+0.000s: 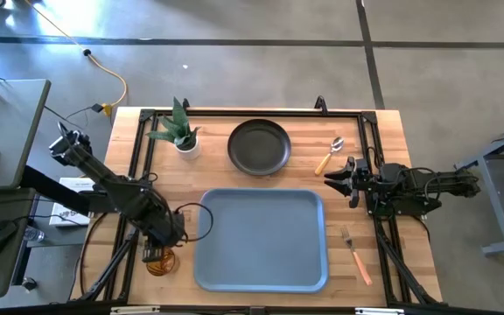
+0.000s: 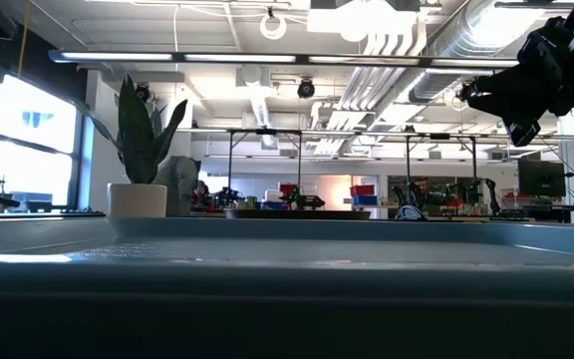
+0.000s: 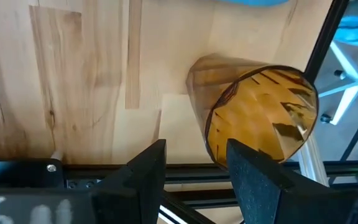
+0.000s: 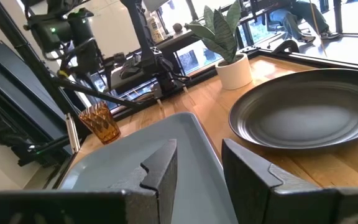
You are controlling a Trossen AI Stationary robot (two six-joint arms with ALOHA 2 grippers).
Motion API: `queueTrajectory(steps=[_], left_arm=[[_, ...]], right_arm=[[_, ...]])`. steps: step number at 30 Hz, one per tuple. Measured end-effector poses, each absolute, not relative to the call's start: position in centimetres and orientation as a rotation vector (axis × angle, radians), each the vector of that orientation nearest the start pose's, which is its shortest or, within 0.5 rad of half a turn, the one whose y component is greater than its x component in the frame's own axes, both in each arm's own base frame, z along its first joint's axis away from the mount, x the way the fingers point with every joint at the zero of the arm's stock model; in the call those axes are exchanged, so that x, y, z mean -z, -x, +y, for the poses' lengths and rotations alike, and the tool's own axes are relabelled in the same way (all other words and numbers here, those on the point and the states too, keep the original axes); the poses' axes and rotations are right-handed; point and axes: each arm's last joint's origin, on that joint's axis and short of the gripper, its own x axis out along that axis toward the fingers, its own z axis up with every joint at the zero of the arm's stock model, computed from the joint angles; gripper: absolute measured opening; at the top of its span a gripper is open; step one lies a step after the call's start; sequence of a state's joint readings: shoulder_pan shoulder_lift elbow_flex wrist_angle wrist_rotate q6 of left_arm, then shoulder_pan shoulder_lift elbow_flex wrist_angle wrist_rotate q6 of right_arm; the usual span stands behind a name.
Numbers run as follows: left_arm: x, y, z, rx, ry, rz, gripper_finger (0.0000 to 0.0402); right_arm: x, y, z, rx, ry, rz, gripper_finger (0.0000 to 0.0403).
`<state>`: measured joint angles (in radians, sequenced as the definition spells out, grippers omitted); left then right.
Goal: Pick and place plate/cup/fork/spoon on tray
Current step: Put the brown cup on the top left of the blue tray
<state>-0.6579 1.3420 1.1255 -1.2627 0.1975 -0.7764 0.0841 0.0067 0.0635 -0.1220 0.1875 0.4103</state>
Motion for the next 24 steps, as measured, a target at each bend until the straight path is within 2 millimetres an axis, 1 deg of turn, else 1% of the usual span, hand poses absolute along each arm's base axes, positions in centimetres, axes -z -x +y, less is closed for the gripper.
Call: queueTrajectory(steps=[8, 13, 21, 24], left_arm=[[-25.7, -17.7, -15.6, 0.090, 0.206, 1.652, 0.0156], [-24.6, -18.0, -16.3, 0.046, 0.138, 1.663, 0.0156], [-22.8, -18.8, -17.0, -0.007, 0.093, 1.716, 0.0156], [-22.2, -19.0, -17.1, -0.021, 0.081, 1.733, 0.0150]], right_arm=[[-17.3, -9.3, 0.2, 0.115, -0.401, 0.043, 0.0116], [-17.3, -9.3, 0.2, 0.115, -0.401, 0.043, 0.0116], [-17.3, -9.3, 0.2, 0.115, -0.401, 0.043, 0.0116], [-17.3, -9.3, 0.2, 0.115, -0.401, 0.043, 0.0116]])
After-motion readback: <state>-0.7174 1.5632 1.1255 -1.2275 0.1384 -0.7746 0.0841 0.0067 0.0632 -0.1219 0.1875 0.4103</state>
